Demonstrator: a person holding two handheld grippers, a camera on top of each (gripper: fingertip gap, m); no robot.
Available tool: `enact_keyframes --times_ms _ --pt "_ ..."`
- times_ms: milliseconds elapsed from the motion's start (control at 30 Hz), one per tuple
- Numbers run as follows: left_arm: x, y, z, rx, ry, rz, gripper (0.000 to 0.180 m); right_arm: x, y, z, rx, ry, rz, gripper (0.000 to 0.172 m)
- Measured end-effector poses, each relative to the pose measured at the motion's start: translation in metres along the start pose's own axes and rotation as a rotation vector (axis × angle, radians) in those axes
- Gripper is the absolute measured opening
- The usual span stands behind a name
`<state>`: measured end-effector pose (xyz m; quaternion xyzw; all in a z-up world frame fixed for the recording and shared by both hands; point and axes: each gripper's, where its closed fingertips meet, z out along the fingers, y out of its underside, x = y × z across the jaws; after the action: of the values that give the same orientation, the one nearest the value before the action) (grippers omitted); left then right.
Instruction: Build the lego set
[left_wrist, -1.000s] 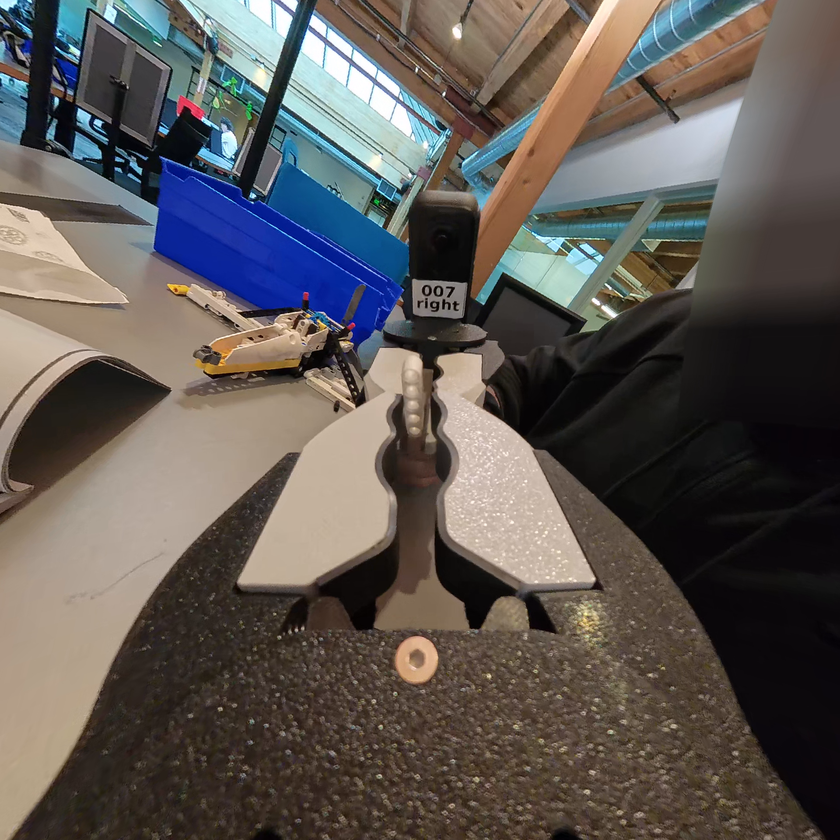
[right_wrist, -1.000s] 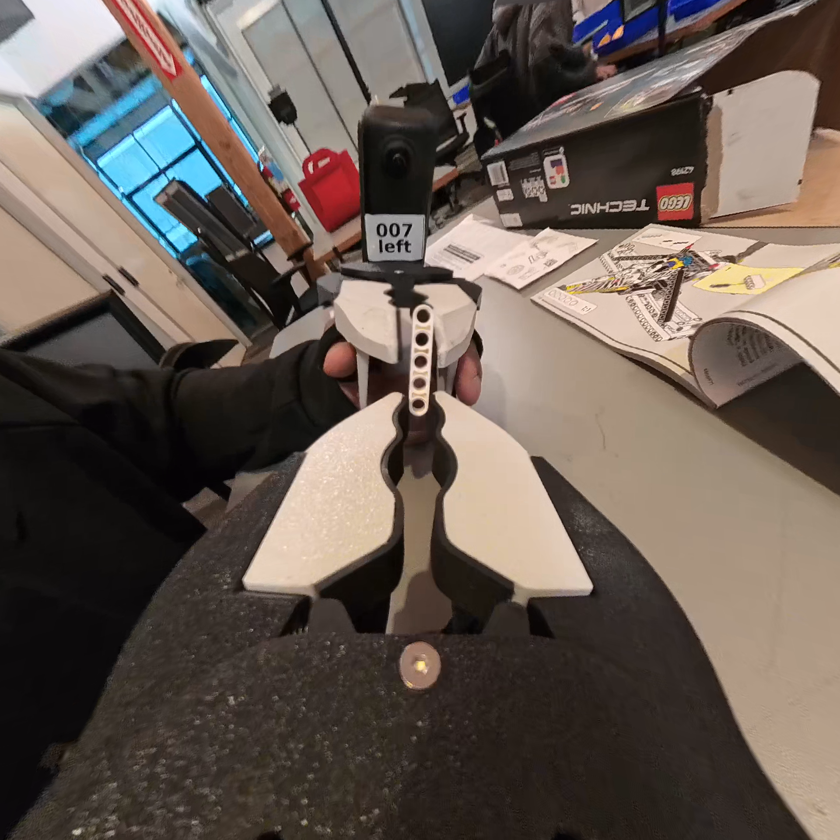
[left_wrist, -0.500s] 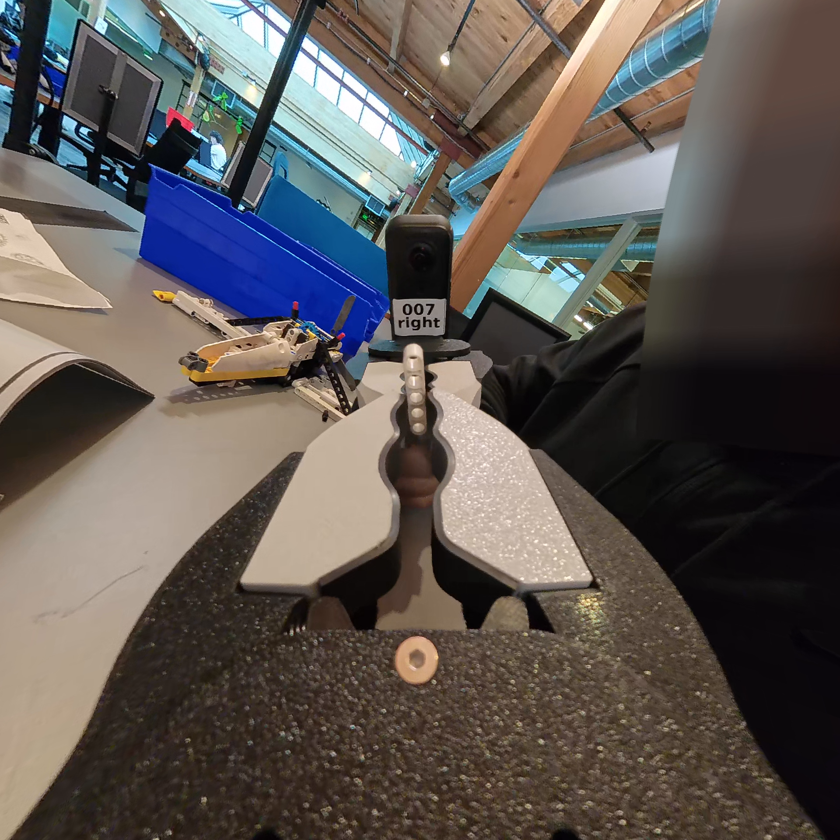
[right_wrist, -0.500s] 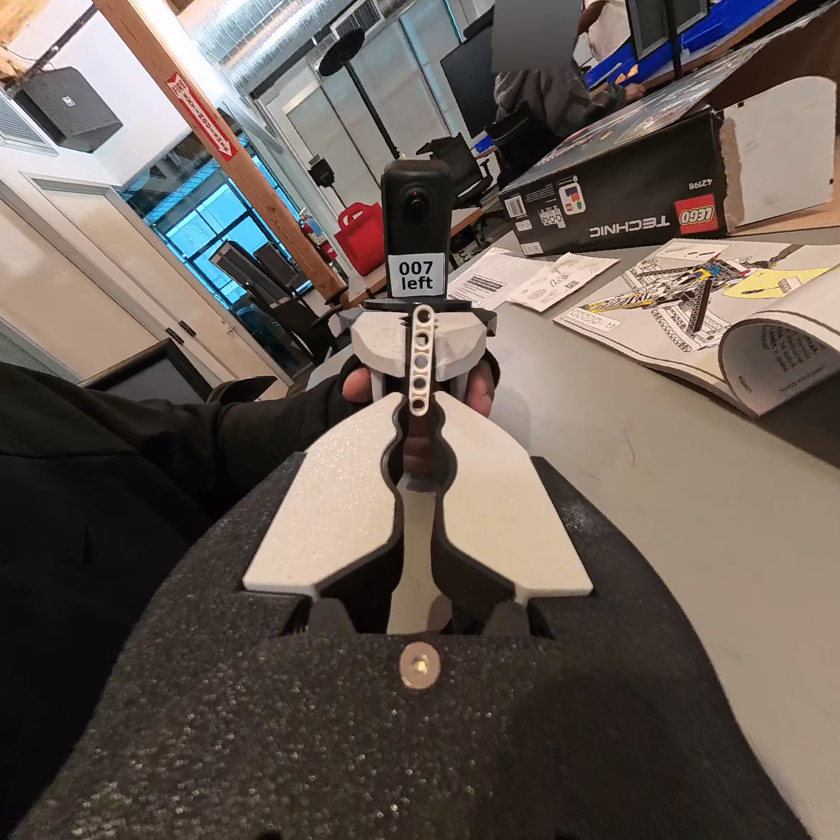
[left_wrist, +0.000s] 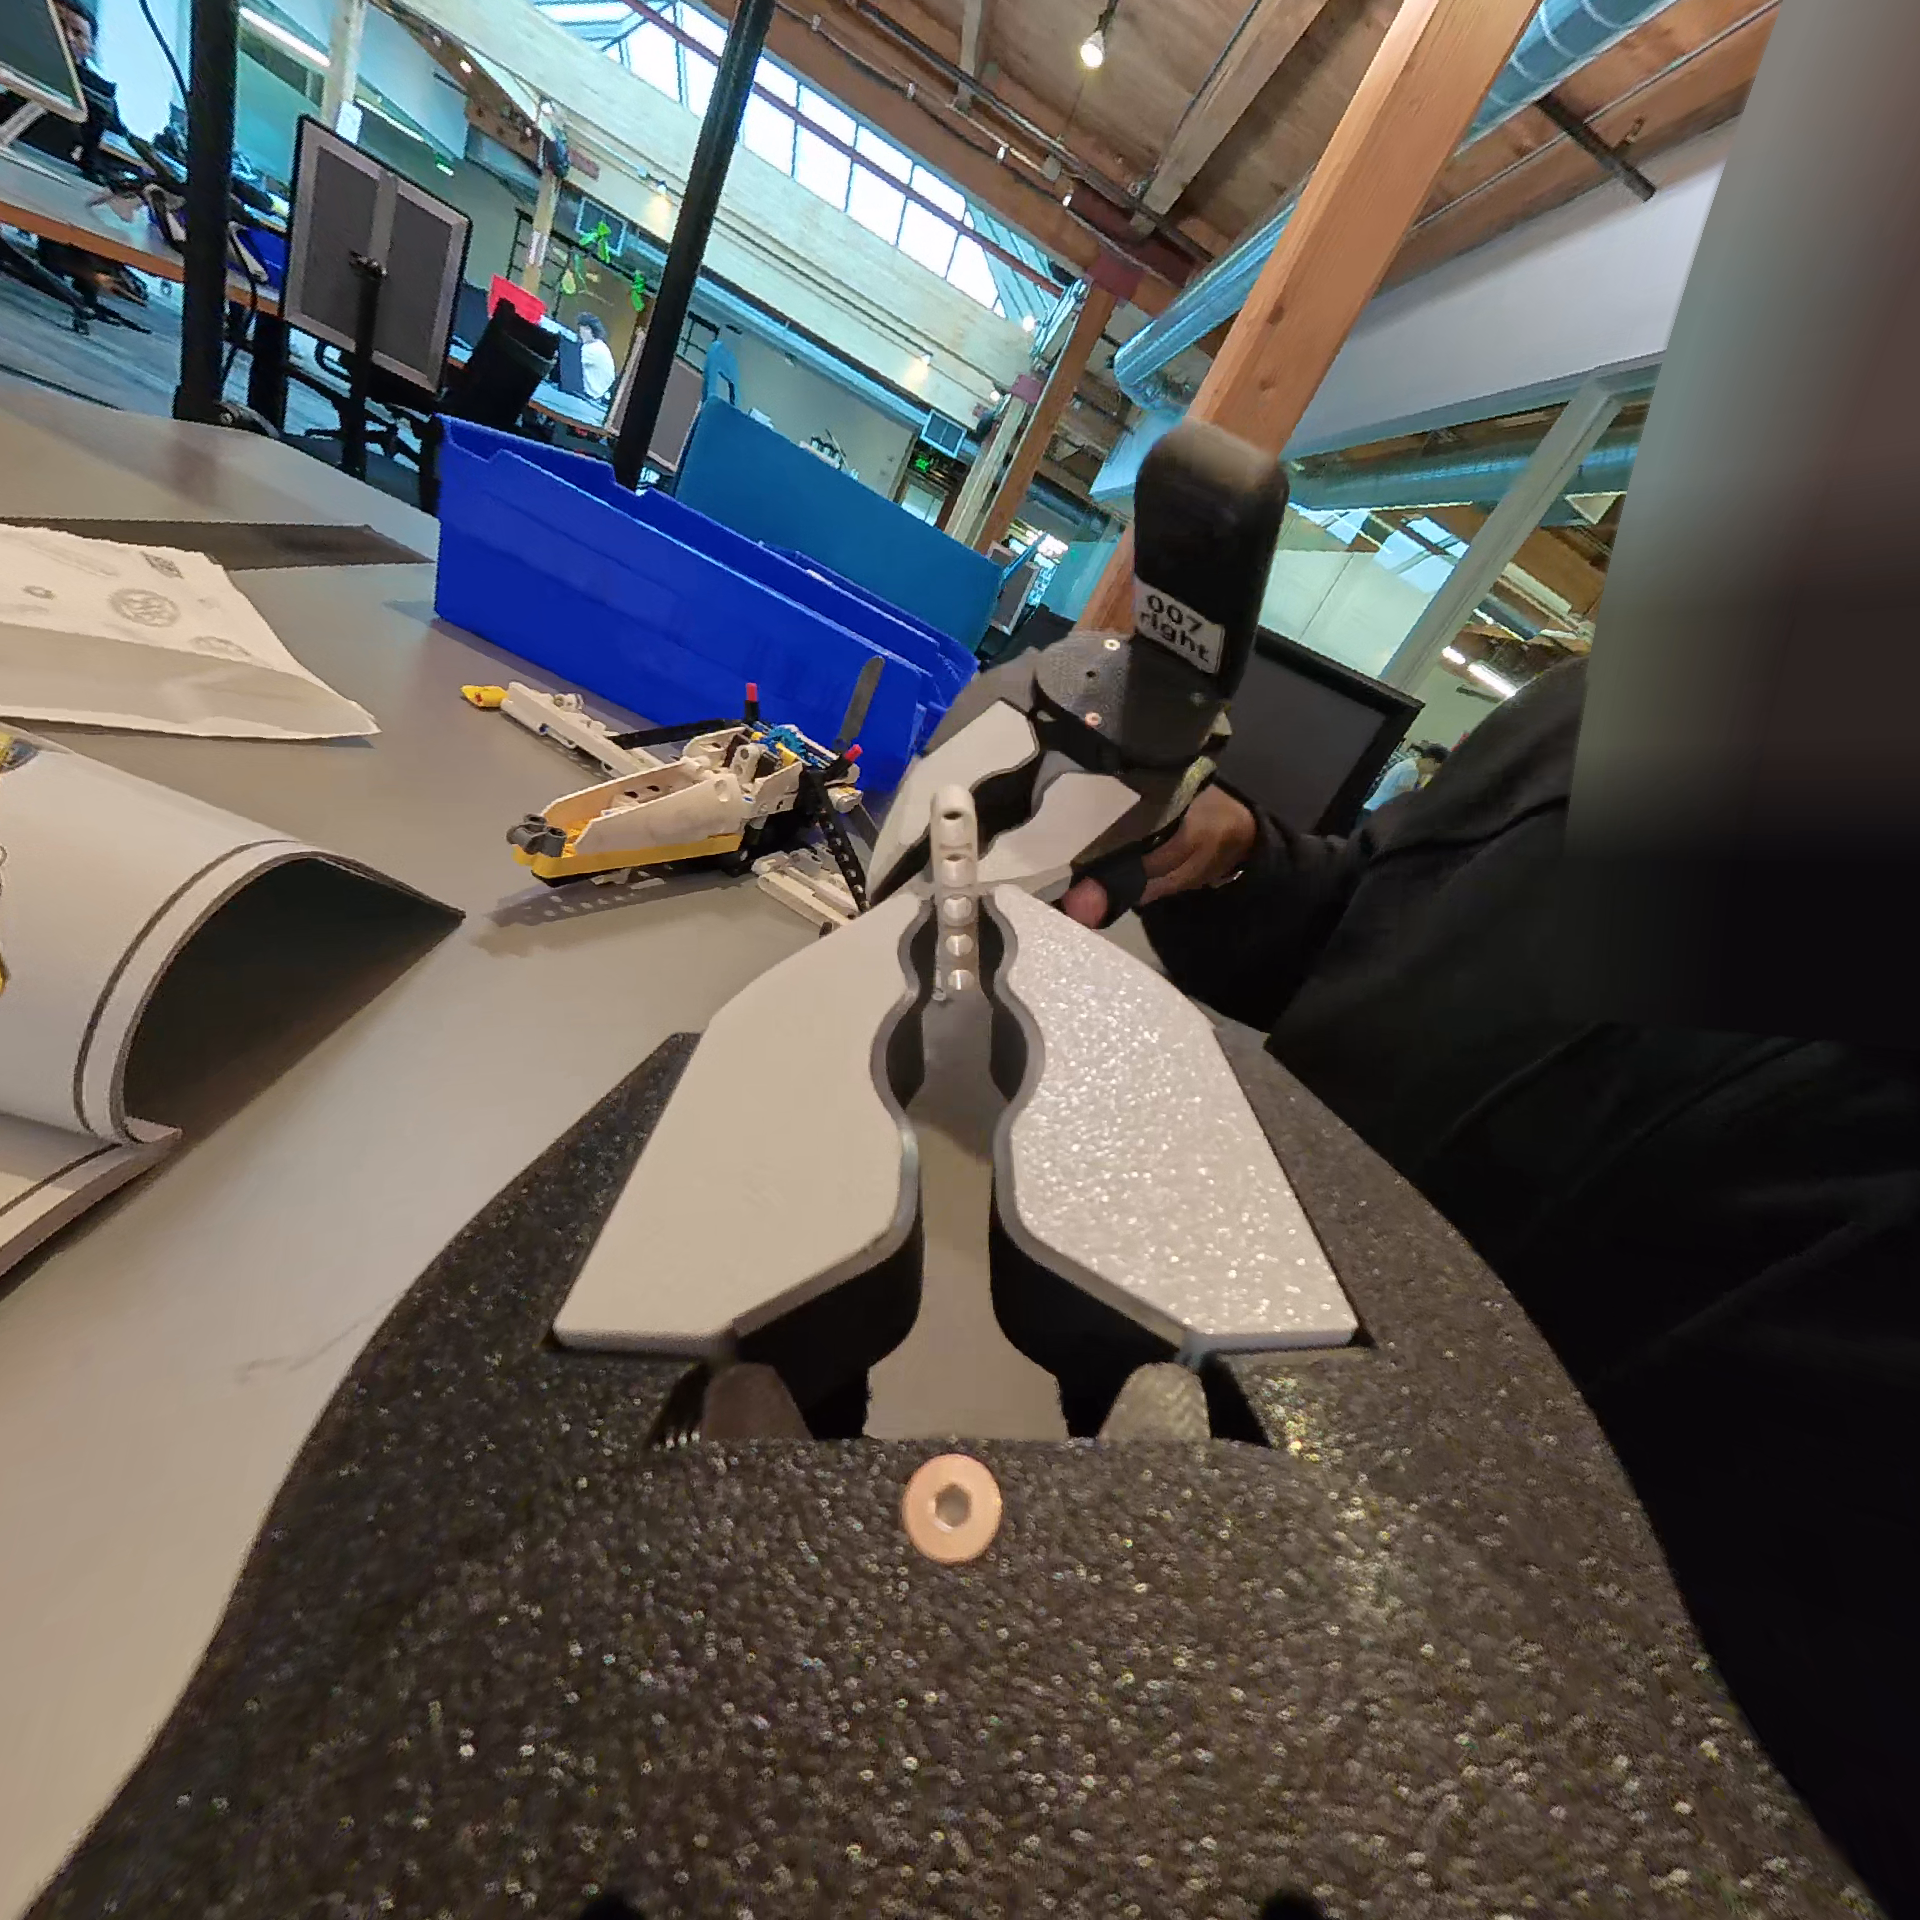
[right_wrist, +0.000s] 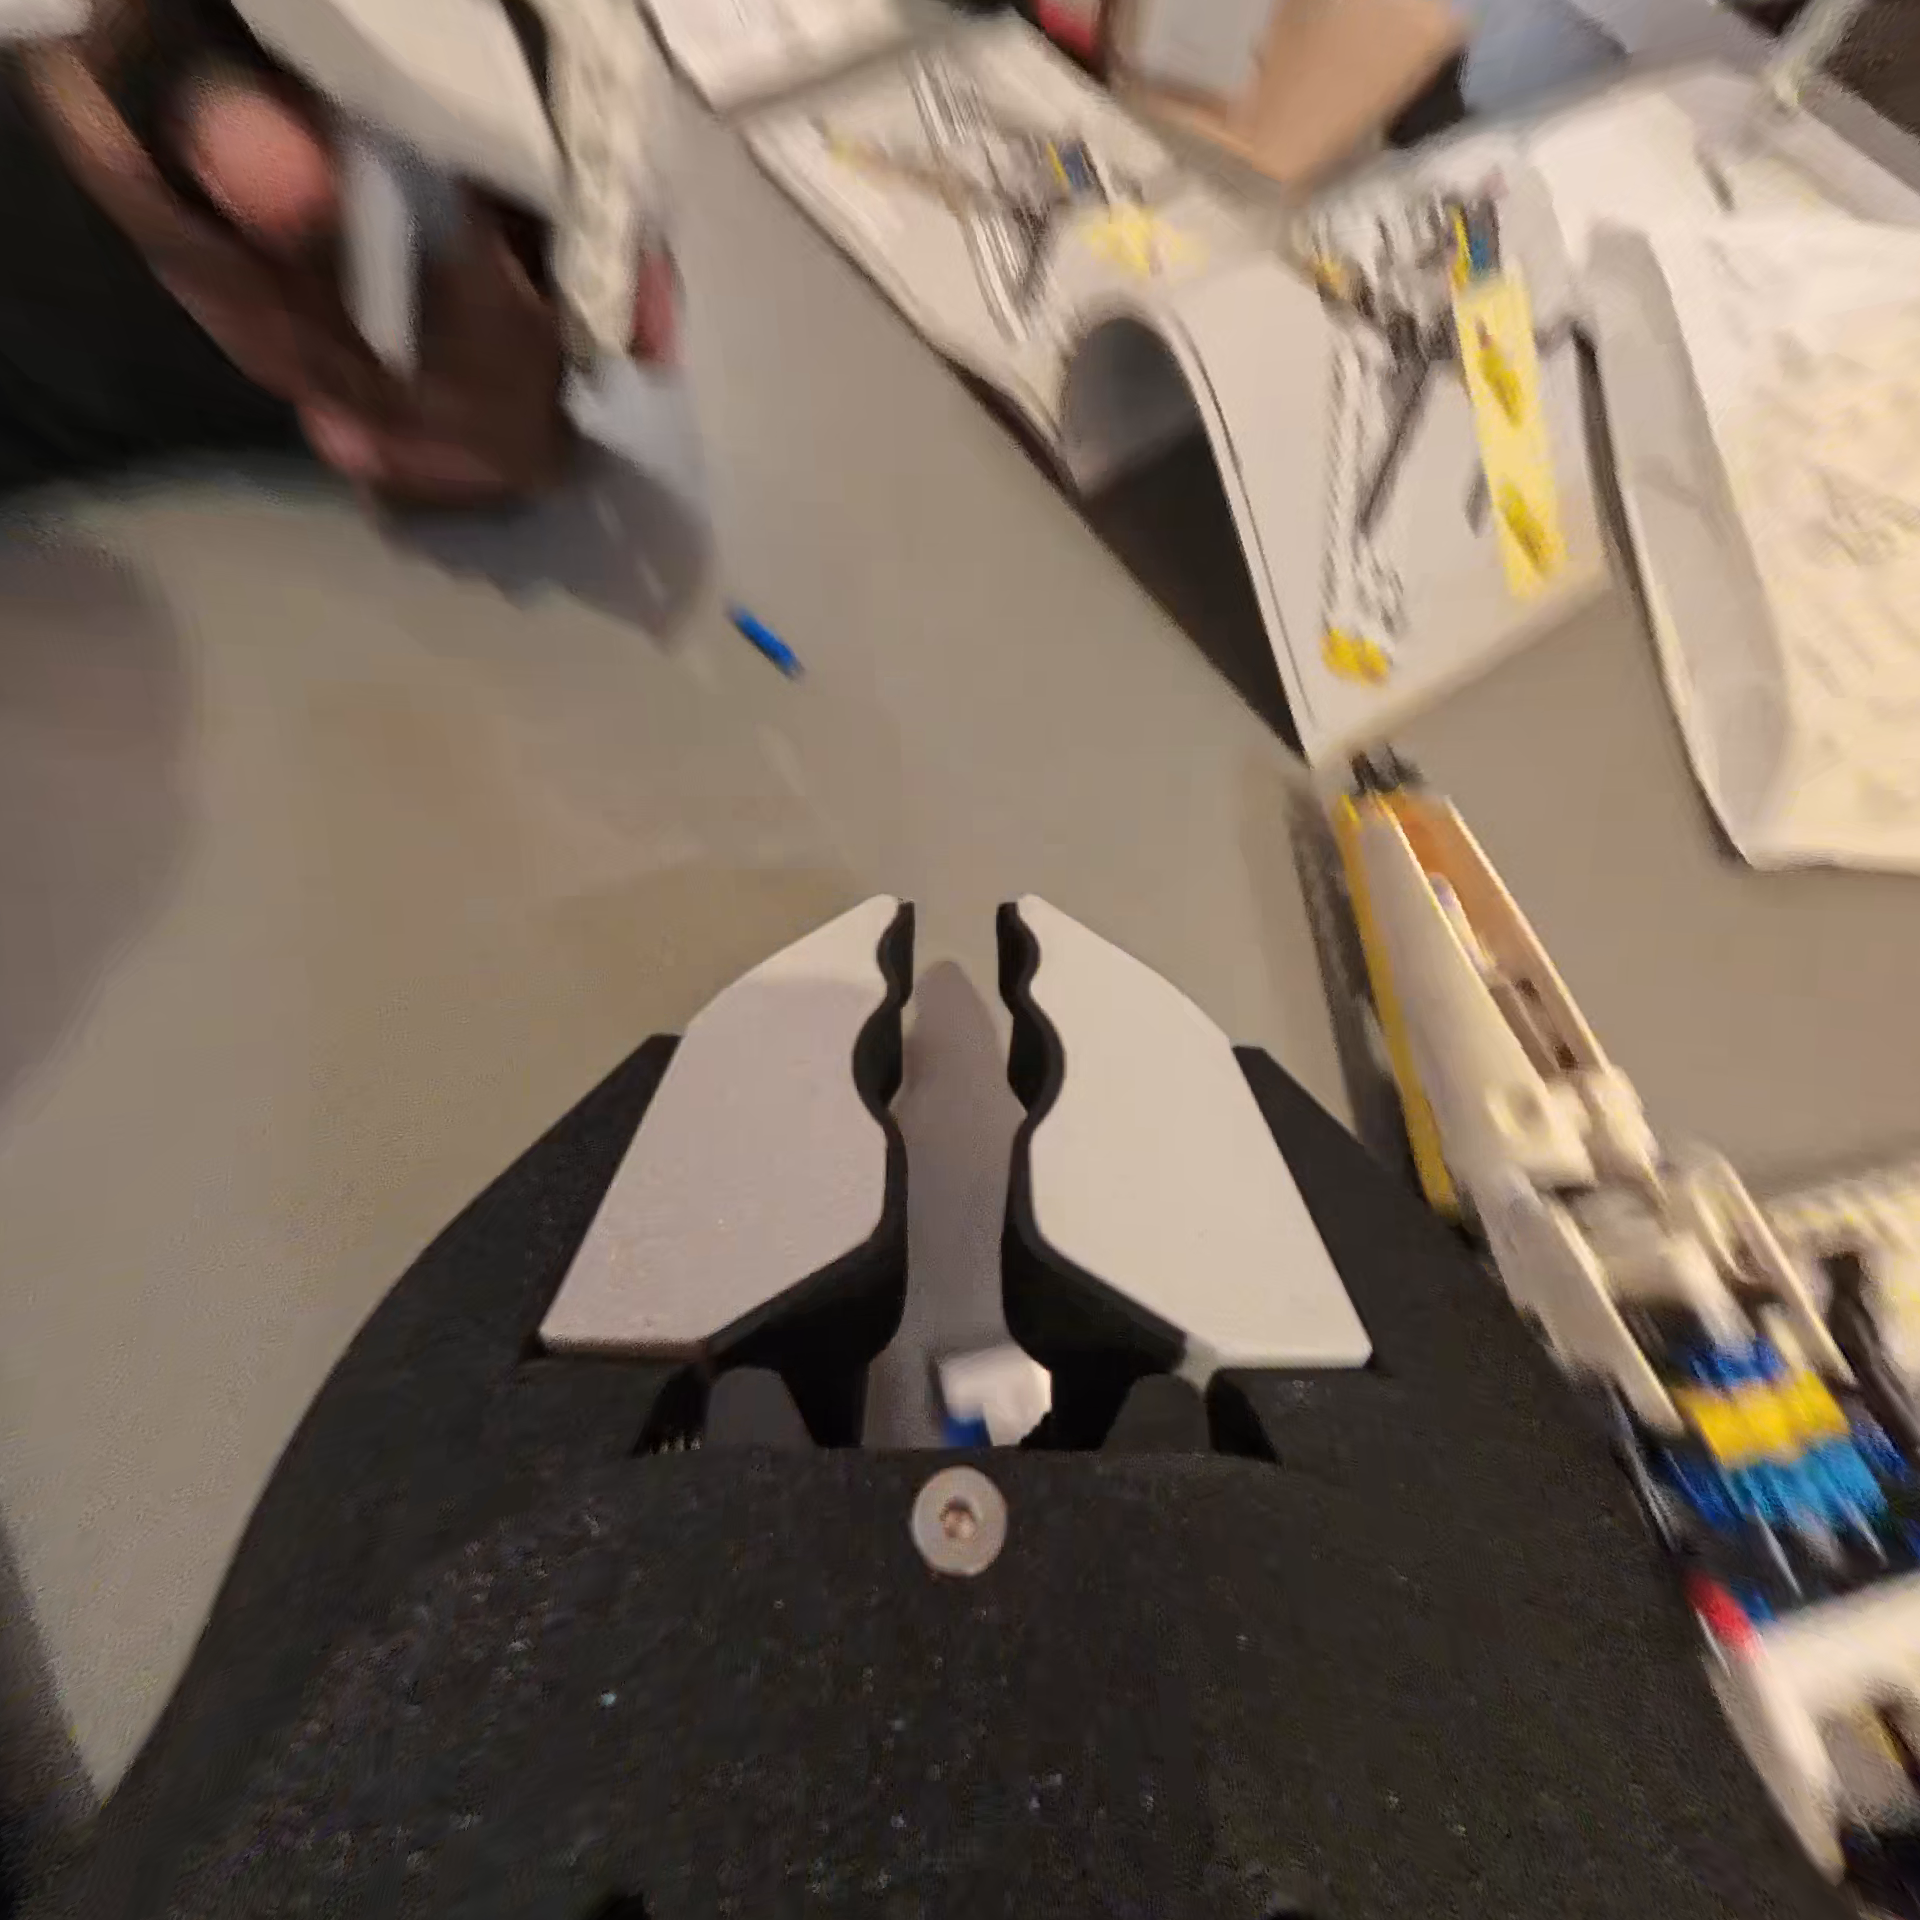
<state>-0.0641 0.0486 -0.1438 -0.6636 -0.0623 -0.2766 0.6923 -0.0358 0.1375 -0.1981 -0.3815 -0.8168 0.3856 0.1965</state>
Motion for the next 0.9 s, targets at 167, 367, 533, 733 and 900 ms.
enact_keyframes --times_ms 167,367,533,733,900 --pt "0.002 0.008 0.006 -0.049 -0.002 0.018 0.007 0.005 0.080 -0.019 -0.324 0.030 -0.017 0.010" --pt "0.006 0.011 0.009 -0.074 -0.008 0.047 0.007 0.024 0.105 -0.029 -0.447 0.139 -0.051 0.000" --pt "0.007 0.011 0.008 -0.078 -0.004 0.047 0.007 0.028 0.110 -0.041 -0.487 0.126 -0.065 0.006" --pt "0.009 0.017 0.011 -0.109 0.001 0.059 0.007 0.050 0.085 -0.036 -0.513 0.084 -0.254 0.014" --pt "0.007 0.018 0.009 -0.121 -0.008 0.072 0.007 0.056 0.090 -0.026 -0.608 -0.085 -0.307 0.018"
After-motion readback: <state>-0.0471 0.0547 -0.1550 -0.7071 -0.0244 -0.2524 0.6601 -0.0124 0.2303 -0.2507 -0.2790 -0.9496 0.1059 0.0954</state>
